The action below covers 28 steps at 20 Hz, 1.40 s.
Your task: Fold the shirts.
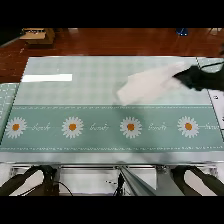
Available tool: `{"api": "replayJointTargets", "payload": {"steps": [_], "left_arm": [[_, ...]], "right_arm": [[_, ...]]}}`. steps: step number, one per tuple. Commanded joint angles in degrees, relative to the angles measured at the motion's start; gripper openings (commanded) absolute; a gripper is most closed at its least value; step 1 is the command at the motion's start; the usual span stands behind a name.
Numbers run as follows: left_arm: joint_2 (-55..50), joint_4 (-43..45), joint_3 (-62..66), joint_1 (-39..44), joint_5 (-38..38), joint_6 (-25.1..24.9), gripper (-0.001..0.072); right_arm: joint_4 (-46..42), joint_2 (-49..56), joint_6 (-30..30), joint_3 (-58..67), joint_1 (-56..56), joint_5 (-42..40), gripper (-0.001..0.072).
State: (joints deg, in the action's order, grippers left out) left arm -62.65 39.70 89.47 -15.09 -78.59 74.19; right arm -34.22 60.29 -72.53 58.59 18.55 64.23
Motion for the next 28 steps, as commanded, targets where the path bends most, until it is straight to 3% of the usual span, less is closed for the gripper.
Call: {"api": "replayJointTargets", "payload": {"steps": [1,5,9,13,16,19,28], "left_arm": [[-2.40,0.44,-5.86,0.00,-0.04,0.00,0.0060],[-3.17,0.39,-12.09,0.00,0.39,-1.60,0.0059],[-3.17,0.39,-12.50,0.00,2.38,-3.72,0.0060],[-3.17,0.39,-12.50,0.00,8.13,-4.74,0.0059],[-3.17,0.42,-12.50,-0.02,11.30,-4.79,0.0059],[-3.17,0.39,-12.48,-0.07,13.68,-5.66,0.0059],[-3.02,0.42,-12.33,-1.79,14.62,-6.51,0.0059]], "right_arm": [[-10.08,-7.54,-10.69,11.85,7.50,8.66,0.0036],[-25.27,-9.70,-14.40,16.22,17.51,21.05,0.0036],[-46.23,-9.81,-14.43,16.20,27.06,33.18,0.0037],[-53.68,-9.90,-15.17,16.20,35.01,38.66,0.0036],[-61.99,-11.32,-16.33,15.78,40.70,40.17,0.0036],[-63.43,-13.29,-16.20,12.41,46.99,40.35,0.0036],[-78.77,-22.36,-13.09,-11.43,62.16,34.73,0.0038]]}}
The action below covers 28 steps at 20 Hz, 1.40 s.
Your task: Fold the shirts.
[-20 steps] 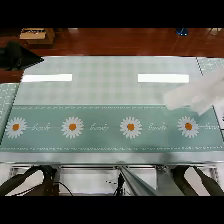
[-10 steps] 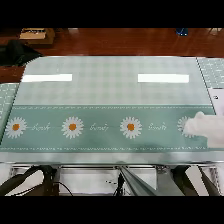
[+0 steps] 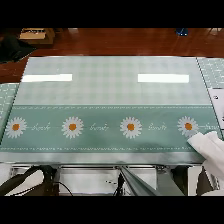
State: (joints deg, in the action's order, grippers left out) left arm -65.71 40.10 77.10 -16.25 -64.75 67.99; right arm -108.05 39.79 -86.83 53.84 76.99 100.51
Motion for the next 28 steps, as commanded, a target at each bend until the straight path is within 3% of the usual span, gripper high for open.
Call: {"api": "replayJointTargets", "payload": {"steps": [1,2,4,6,8,11,12,13,14,15,17,18,19,21,24,25,26,27,28], "left_arm": [[0.07,0.02,0.04,-0.63,1.73,-0.31,0.0059],[0.07,0.00,0.07,-0.63,2.60,-0.31,0.0059],[0.07,0.00,0.07,-0.63,3.87,-0.33,0.0059],[0.04,0.00,0.17,-0.63,4.39,-0.31,0.0059],[0.09,0.00,0.17,-0.63,4.61,-0.31,0.0059],[0.09,0.00,0.17,-0.61,4.98,-0.31,0.0059],[0.09,-0.07,0.17,-0.55,5.07,-0.33,0.0061],[0.09,-0.66,0.17,-0.48,5.03,-1.44,0.0181],[0.07,-2.64,0.15,-0.13,5.01,-3.58,0.0539],[0.07,-5.05,0.17,0.33,5.16,-6.08,0.0711],[0.07,-9.22,0.17,2.69,6.75,-13.99,0.0702],[0.09,-10.05,0.17,4.92,9.01,-16.63,0.0664],[0.09,-8.83,0.20,7.48,11.37,-18.64,0.0576],[-0.07,3.26,1.18,14.14,13.20,-15.30,0.0552],[-0.11,34.91,3.56,25.55,8.02,7.04,0.0552],[-0.11,42.38,3.65,28.52,5.11,11.74,0.0552],[-0.48,47.30,3.61,31.12,1.36,14.73,0.0552],[-1.42,49.07,3.61,32.81,-3.02,16.00,0.0555],[-2.95,48.96,3.61,33.75,-8.35,16.61,0.0609]], "right_arm": [[-6.05,-1.86,1.73,-8.96,3.98,-1.53,0.0039],[-7.61,-1.86,2.91,-10.64,3.96,-1.99,0.0058],[-11.93,-1.86,4.07,-12.70,3.96,-5.01,0.0281],[-15.61,-1.77,6.01,-12.92,3.96,-7.28,0.0328],[-17.03,-1.55,7.10,-12.90,3.96,-10.12,0.0443],[-13.66,-0.74,7.04,-12.57,3.85,-15.93,0.0482],[-8.24,-0.20,6.91,-11.19,3.85,-19.15,0.0481],[0.09,0.63,7.63,-8.50,3.85,-23.98,0.0481],[11.85,1.53,9.22,-4.66,3.85,-30.16,0.0481],[25.11,2.27,10.97,-0.94,3.82,-36.61,0.0468],[54.97,4.20,19.02,6.03,0.59,-47.41,0.0441],[66.03,5.99,26.86,9.75,-4.28,-48.63,0.0440],[70.29,7.87,31.74,13.33,-10.25,-47.10,0.0439],[63.91,11.54,31.45,19.12,-25.68,-42.12,0.0426],[40.02,15.21,20.22,20.41,-47.84,-37.86,0.0428],[33.18,16.59,15.96,20.41,-53.57,-35.19,0.0446],[28.94,17.99,12.11,20.41,-57.88,-32.02,0.0513],[26.29,19.50,8.28,20.41,-61.13,-28.28,0.0536],[25.42,21.44,6.84,20.41,-63.54,-23.89,0.0536]]}}
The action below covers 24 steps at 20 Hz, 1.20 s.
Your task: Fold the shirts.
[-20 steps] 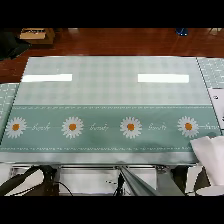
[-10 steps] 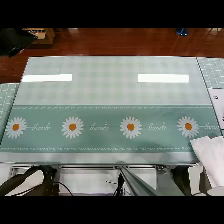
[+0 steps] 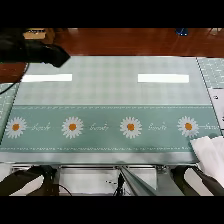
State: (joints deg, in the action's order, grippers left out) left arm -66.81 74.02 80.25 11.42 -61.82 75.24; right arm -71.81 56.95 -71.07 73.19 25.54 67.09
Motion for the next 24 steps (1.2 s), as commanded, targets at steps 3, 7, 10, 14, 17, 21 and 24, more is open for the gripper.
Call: {"api": "replayJointTargets", "payload": {"steps": [3,7,10,14,17,21,24], "left_arm": [[-6.01,15.06,0.44,7.30,-18.75,13.42,0.0714],[-5.92,14.93,0.46,7.45,-9.77,17.20,0.0713],[-6.03,14.93,0.46,7.54,-9.84,17.20,0.0713],[-6.23,14.93,0.46,7.54,-9.73,17.20,0.0713],[-6.47,14.93,0.46,7.54,-9.73,17.20,0.0713],[-6.93,14.93,0.46,7.54,-9.70,17.20,0.0713],[-6.99,14.93,0.46,7.54,-9.70,17.20,0.0713]], "right_arm": [[-10.75,9.53,-8.81,1.07,-16.63,17.38,0.0536],[-10.45,10.95,-8.83,1.07,-20.50,16.09,0.0536],[-9.97,10.93,-8.83,1.07,-21.79,15.02,0.0535],[-9.60,10.93,-8.83,1.07,-21.77,14.95,0.0535],[-9.60,10.93,-8.83,1.07,-21.77,14.95,0.0535],[-9.60,10.93,-8.83,1.07,-21.77,14.95,0.0535],[-9.60,10.93,-8.83,1.07,-21.77,14.95,0.0536]]}}
